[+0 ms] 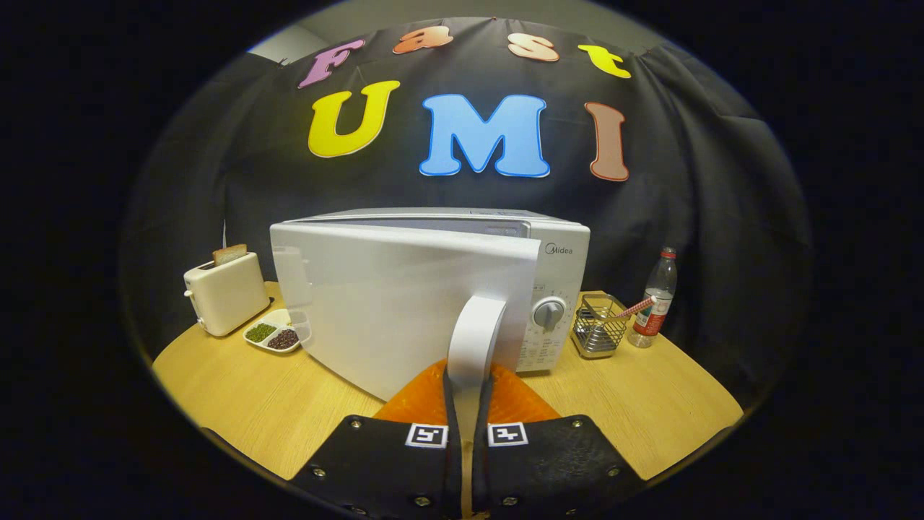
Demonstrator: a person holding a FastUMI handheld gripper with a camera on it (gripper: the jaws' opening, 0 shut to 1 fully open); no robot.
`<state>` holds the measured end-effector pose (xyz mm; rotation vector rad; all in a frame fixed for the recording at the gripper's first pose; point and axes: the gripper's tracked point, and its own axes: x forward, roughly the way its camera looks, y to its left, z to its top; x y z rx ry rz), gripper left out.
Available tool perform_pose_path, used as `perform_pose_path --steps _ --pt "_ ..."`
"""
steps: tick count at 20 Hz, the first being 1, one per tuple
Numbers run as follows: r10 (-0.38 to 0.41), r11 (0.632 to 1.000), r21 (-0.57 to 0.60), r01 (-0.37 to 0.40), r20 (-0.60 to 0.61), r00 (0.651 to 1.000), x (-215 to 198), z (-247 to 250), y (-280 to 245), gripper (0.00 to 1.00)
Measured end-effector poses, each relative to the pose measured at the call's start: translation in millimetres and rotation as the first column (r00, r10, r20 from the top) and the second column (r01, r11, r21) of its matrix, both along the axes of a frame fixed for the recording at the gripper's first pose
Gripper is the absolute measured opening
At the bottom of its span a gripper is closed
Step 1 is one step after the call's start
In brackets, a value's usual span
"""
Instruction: Open the microwave, put the food inside, and close the microwave door.
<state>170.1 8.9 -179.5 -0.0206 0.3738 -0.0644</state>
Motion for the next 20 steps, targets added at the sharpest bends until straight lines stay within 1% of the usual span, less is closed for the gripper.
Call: perform_pose_path --steps 1,4,7,10,14,20 --pt "0.006 1.0 0.006 -0.006 -0.004 1.0 -7 0 6 0.1" --pt "0.044 0.999 0.021 -0.044 -0.005 0.999 -31 2 29 0.14" --pt "0.095 0.996 0.0 -0.095 -0.005 0.996 -54 3 54 0.19" --pt "0.137 0.99 -0.021 -0.138 -0.014 0.99 -76 1 77 0.21" --pt "0.184 0.982 -0.028 -0.185 -0.023 0.983 -105 -2 102 0.21" --pt "0.244 0.969 -0.021 -0.245 -0.03 0.969 -122 2 143 0.22"
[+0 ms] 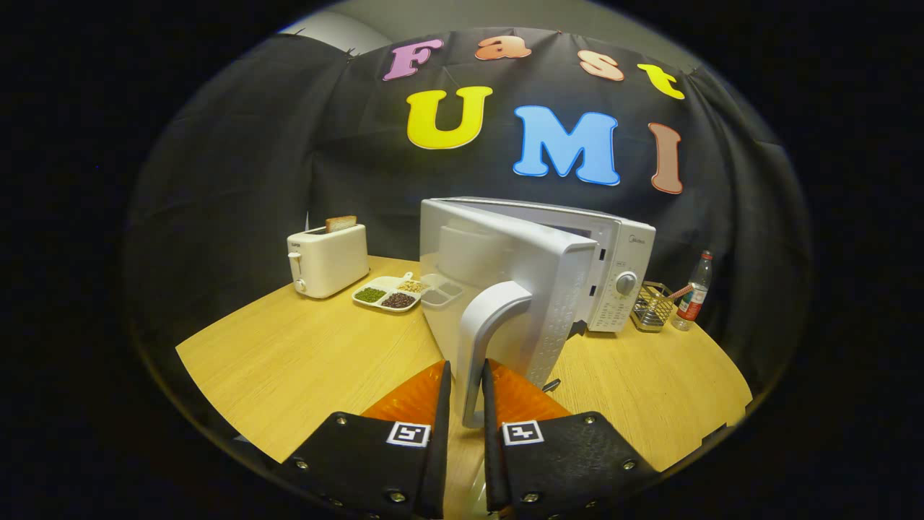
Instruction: Open the microwave, put the food inside, and close the microwave door.
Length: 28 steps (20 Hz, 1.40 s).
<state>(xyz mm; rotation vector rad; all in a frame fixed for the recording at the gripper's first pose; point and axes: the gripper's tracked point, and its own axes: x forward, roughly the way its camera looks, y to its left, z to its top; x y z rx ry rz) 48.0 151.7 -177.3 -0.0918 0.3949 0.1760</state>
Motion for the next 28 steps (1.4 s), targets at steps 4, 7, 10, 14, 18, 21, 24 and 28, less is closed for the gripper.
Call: perform_pose_path --steps 4,7,10,14,18,21,24,28 --pt "0.06 0.998 0.006 -0.06 0.0 0.998 -13 1 34 0.22" --pt "0.113 0.994 0.007 -0.113 0.001 0.994 -23 3 62 0.22" --pt "0.165 0.986 0.006 -0.165 0.007 0.986 -31 5 88 0.22" --pt "0.223 0.975 0.008 -0.223 0.006 0.975 -38 3 121 0.22" --pt "0.276 0.961 0.033 -0.276 0.001 0.961 -37 -2 154 0.2" --pt "0.317 0.949 0.015 -0.316 -0.032 0.948 -38 -13 173 0.19" --pt "0.329 0.944 0.038 -0.327 -0.052 0.943 -41 -18 180 0.2" --pt "0.351 0.935 0.068 -0.349 -0.021 0.936 -60 -8 184 0.65"
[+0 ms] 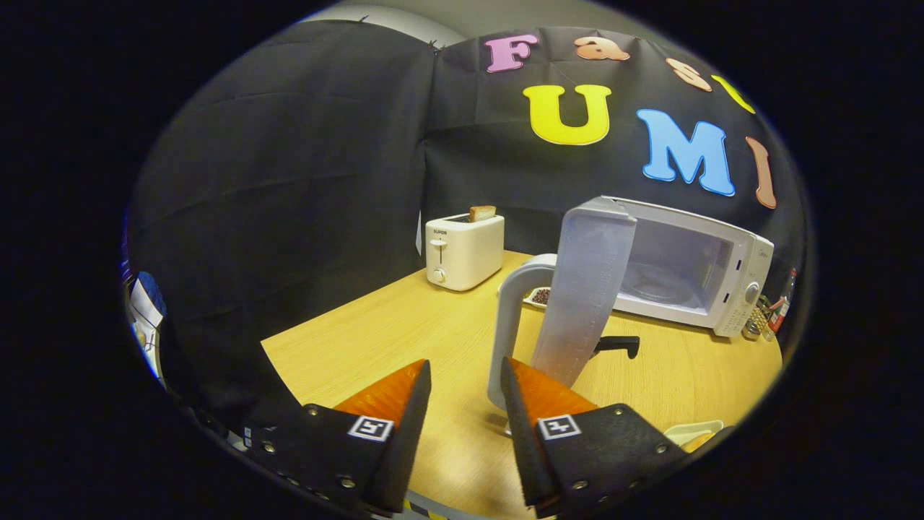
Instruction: Open the microwave, put the food inside, and close the microwave door.
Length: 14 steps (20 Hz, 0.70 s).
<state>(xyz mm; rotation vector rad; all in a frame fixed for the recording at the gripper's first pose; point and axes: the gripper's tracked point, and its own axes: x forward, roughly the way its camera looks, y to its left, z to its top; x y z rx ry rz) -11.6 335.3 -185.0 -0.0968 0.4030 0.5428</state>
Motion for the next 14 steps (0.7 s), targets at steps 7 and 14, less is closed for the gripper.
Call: perform_pose_path --steps 7,14 --pt "-0.126 0.992 0.022 0.125 0.131 0.983 -19 56 -52 0.95" --pt "-0.272 0.962 0.023 0.272 0.168 0.947 -28 85 -120 0.95"
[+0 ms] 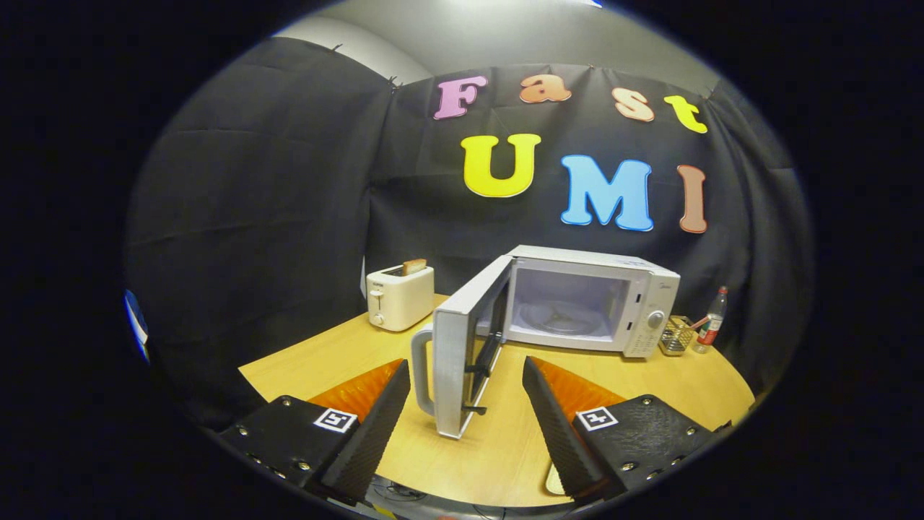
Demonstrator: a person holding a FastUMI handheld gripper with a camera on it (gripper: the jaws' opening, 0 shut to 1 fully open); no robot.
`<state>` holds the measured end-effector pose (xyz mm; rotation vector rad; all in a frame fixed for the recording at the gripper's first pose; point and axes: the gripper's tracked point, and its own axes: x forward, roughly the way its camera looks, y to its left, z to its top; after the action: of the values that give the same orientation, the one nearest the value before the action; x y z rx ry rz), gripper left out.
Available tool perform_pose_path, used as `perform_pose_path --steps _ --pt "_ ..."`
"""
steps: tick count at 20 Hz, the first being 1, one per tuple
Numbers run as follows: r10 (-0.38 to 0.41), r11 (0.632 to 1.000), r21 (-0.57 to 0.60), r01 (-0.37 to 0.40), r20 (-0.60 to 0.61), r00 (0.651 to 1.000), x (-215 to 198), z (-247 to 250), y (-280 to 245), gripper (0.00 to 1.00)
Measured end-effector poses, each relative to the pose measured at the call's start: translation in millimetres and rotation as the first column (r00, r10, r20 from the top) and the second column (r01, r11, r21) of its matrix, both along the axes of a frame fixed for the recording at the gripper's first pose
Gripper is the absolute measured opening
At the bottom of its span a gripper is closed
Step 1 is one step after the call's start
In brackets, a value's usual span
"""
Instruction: Open the microwave, put the food inside, and close the microwave door.
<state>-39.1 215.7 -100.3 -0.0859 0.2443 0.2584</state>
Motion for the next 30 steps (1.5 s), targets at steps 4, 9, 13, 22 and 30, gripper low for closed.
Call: perform_pose_path --steps 4,9,13,22,30 --pt "-0.065 0.998 -0.022 0.064 -0.034 0.997 -2 -10 -31 0.95" --pt "-0.161 0.986 -0.051 0.156 -0.099 0.982 -1 -31 -74 0.95" --pt "-0.228 0.972 -0.093 0.215 -0.16 0.961 3 -60 -109 0.95" --pt "-0.367 0.928 -0.192 0.319 -0.331 0.869 4 -134 -168 0.95" --pt "-0.409 0.913 -0.212 0.349 -0.492 0.769 -1 -188 -190 0.95"
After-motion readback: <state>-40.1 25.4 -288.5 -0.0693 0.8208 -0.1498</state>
